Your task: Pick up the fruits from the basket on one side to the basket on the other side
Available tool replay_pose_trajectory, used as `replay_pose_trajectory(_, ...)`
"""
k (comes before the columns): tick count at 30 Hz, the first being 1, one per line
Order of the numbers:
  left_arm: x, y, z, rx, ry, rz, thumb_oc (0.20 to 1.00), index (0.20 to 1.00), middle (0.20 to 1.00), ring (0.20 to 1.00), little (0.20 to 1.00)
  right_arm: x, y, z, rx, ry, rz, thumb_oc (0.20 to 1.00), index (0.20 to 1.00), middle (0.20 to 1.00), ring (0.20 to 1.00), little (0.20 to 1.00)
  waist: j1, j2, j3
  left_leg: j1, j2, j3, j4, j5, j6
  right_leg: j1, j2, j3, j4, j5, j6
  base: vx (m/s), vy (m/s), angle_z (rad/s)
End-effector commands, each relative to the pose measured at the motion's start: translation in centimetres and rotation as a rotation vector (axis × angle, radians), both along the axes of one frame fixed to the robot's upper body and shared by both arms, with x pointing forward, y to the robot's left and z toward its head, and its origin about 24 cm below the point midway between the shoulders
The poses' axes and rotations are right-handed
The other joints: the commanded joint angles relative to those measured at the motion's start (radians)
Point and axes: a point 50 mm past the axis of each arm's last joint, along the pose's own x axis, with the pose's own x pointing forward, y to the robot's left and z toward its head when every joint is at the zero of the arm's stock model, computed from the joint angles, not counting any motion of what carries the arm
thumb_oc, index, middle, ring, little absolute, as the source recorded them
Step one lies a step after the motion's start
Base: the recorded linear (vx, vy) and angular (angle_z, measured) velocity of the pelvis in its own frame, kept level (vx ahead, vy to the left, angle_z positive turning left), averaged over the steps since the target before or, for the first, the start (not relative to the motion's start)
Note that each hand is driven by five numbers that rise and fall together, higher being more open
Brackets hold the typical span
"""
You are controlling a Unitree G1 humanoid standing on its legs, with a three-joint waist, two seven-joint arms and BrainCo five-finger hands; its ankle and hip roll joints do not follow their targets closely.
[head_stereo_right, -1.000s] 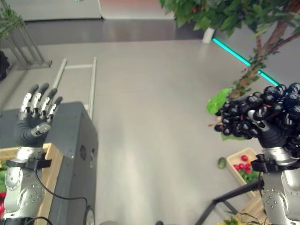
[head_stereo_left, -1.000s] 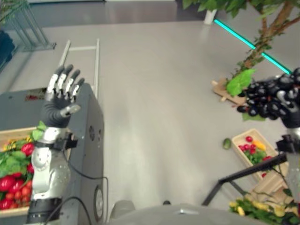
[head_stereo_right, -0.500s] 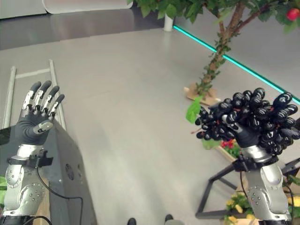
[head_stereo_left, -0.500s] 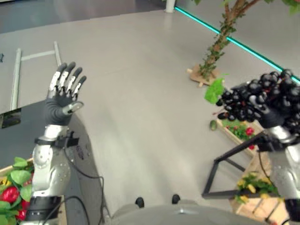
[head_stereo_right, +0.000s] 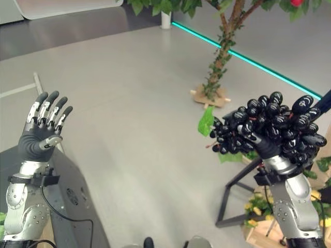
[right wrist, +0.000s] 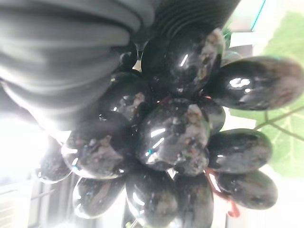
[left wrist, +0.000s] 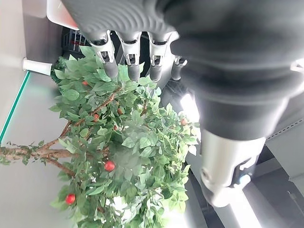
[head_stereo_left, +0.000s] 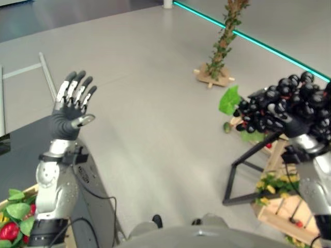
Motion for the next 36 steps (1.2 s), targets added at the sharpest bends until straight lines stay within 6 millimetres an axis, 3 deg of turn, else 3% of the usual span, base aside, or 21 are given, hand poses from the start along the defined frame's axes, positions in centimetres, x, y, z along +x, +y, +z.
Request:
replay_pose_trajectory(1, -1.3, 0.7, 1.9, 0.081, -0.077, 0.040, 1.000, 1.000, 1.000, 1.000, 1.000, 0.9, 0.6, 2.5, 0.038, -0.137, 0.029, 0.200, 0.200, 0.200, 0.200, 0.200, 0.061, -0.030, -0.105, -0.061, -0.127, 0.004, -0.058, -0.023, 0.032, 0.181, -0.008, -0.081, -0.046, 0.119, 0.052, -0.10, -0.015, -1.10)
replay_pose_trajectory(6, -1.6, 1.0, 2.1, 0.077, -0.084, 0.052, 1.000, 1.000, 1.000, 1.000, 1.000, 1.1, 0.6, 1.9, 0.041, -0.111, 0.020, 0.200, 0.200, 0.200, 0.200, 0.200, 0.082, -0.030, -0.118, -0.066, -0.115, 0.061, -0.074, -0.005, 0.017, 0.185, 0.017, -0.068, -0.133, 0.093, 0.047, -0.06, -0.056, -0.81)
replay_pose_trajectory(10, -1.3, 1.0, 2.0, 0.074, -0.078, 0.050, 1.000, 1.000, 1.000, 1.000, 1.000, 1.1, 0.4, 1.5, 0.042, -0.090, 0.012, 0.200, 0.200, 0.200, 0.200, 0.200, 0.088, -0.033, -0.114, -0.093, -0.083, 0.091, -0.063, 0.014, -0.013, 0.212, 0.069, -0.066, -0.272, 0.014, 0.004, -0.12, -0.125, -0.30)
replay_pose_trajectory(12, -1.1, 0.8, 1.8, 0.064, -0.071, 0.045, 1.000, 1.000, 1.000, 1.000, 1.000, 1.1, 0.1, 1.3, 0.070, -0.090, 0.000, 0.200, 0.200, 0.200, 0.200, 0.200, 0.091, -0.036, -0.096, -0.135, -0.063, 0.085, -0.038, 0.048, -0.039, 0.205, 0.104, -0.032, -0.323, -0.012, -0.020, -0.17, -0.142, -0.16)
replay_pose_trajectory(17, -0.7, 0.3, 1.6, 0.058, -0.065, 0.021, 1.000, 1.000, 1.000, 1.000, 1.000, 0.5, -1.0, 1.9, 0.094, -0.121, -0.052, 0.200, 0.200, 0.200, 0.200, 0.200, 0.073, -0.044, -0.029, -0.242, -0.019, 0.038, 0.098, 0.142, -0.114, 0.207, 0.155, 0.037, -0.421, 0.026, -0.060, -0.16, -0.106, 0.18)
replay_pose_trajectory(18, -0.6, 0.3, 1.7, 0.058, -0.066, 0.020, 1.000, 1.000, 1.000, 1.000, 1.000, 0.5, -1.0, 1.9, 0.094, -0.122, -0.052, 0.200, 0.200, 0.200, 0.200, 0.200, 0.073, -0.042, -0.030, -0.246, -0.017, 0.037, 0.097, 0.148, -0.114, 0.203, 0.157, 0.036, -0.423, 0.030, -0.061, -0.14, -0.048, 0.27)
replay_pose_trajectory(20, -0.5, 0.2, 1.5, 0.050, -0.061, 0.026, 1.000, 1.000, 1.000, 1.000, 1.000, 0.6, -1.0, 1.8, 0.081, -0.114, -0.055, 0.200, 0.200, 0.200, 0.200, 0.200, 0.081, -0.050, -0.008, -0.262, -0.047, -0.068, 0.170, 0.113, -0.122, 0.192, 0.141, 0.045, -0.418, 0.049, -0.066, -0.14, 0.005, 0.14)
replay_pose_trajectory(21, -0.5, 0.2, 1.2, 0.049, -0.051, 0.029, 1.000, 1.000, 1.000, 1.000, 1.000, 0.8, -0.7, 1.7, 0.067, -0.101, -0.040, 0.200, 0.200, 0.200, 0.200, 0.200, 0.087, -0.059, 0.002, -0.254, -0.096, -0.193, 0.225, 0.049, -0.105, 0.177, 0.122, 0.058, -0.401, 0.061, -0.061, -0.11, 0.023, 0.07)
replay_pose_trajectory(22, -0.5, 0.2, 1.3, 0.049, -0.052, 0.028, 1.000, 1.000, 1.000, 1.000, 1.000, 0.8, -0.7, 1.7, 0.067, -0.102, -0.040, 0.200, 0.200, 0.200, 0.200, 0.200, 0.084, -0.059, 0.001, -0.257, -0.097, -0.195, 0.222, 0.055, -0.104, 0.174, 0.121, 0.055, -0.401, 0.063, -0.061, -0.09, 0.063, 0.01)
replay_pose_trajectory(23, -0.6, 0.2, 1.2, 0.037, -0.052, 0.028, 1.000, 1.000, 1.000, 1.000, 1.000, 0.9, -1.0, 1.5, 0.080, -0.084, -0.037, 0.200, 0.200, 0.200, 0.200, 0.200, 0.066, -0.069, 0.007, -0.226, -0.049, -0.225, 0.262, -0.014, -0.087, 0.164, 0.093, 0.060, -0.391, 0.073, -0.055, -0.04, 0.047, -0.03)
replay_pose_trajectory(24, -0.6, 0.2, 1.2, 0.037, -0.053, 0.028, 1.000, 1.000, 1.000, 1.000, 1.000, 0.9, -1.0, 1.5, 0.080, -0.085, -0.037, 0.200, 0.200, 0.200, 0.200, 0.200, 0.065, -0.069, 0.006, -0.228, -0.051, -0.226, 0.259, -0.008, -0.086, 0.161, 0.093, 0.059, -0.391, 0.076, -0.055, -0.02, 0.080, -0.07)
replay_pose_trajectory(26, -0.7, 0.3, 1.1, 0.033, -0.051, 0.036, 1.000, 1.000, 1.000, 1.000, 1.000, 1.2, -1.3, 1.0, 0.094, -0.067, -0.062, 0.200, 0.200, 0.200, 0.200, 0.200, 0.049, -0.060, -0.020, -0.146, -0.039, -0.315, 0.174, -0.059, -0.070, 0.147, 0.092, 0.083, -0.397, 0.078, -0.046, 0.05, 0.088, -0.14)
replay_pose_trajectory(27, -0.7, 0.3, 1.1, 0.033, -0.050, 0.037, 1.000, 1.000, 1.000, 1.000, 1.000, 1.2, -1.3, 1.0, 0.094, -0.066, -0.061, 0.200, 0.200, 0.200, 0.200, 0.200, 0.048, -0.060, -0.019, -0.137, -0.038, -0.315, 0.163, -0.057, -0.070, 0.151, 0.092, 0.083, -0.398, 0.077, -0.046, 0.08, 0.098, -0.31)
replay_pose_trajectory(30, -0.2, 0.5, 1.3, 0.022, -0.065, 0.058, 1.000, 1.000, 1.000, 1.000, 1.000, 0.6, -2.4, 0.7, 0.081, -0.062, -0.141, 0.200, 0.200, 0.200, 0.200, 0.200, -0.009, -0.037, -0.053, -0.039, -0.007, -0.300, -0.027, -0.021, -0.086, 0.142, 0.090, 0.071, -0.406, 0.082, -0.044, 0.03, 0.137, 0.00)
replay_pose_trajectory(36, -0.3, 1.4, 1.6, 0.058, -0.069, 0.120, 1.000, 1.000, 1.000, 1.000, 1.000, 0.9, -2.7, -0.1, 0.094, -0.031, -0.175, 0.200, 0.200, 0.200, 0.200, 0.200, -0.039, -0.027, -0.076, 0.024, -0.015, -0.259, -0.106, -0.017, -0.072, 0.130, 0.072, 0.097, -0.383, 0.082, -0.033, 0.02, 0.113, -0.07)
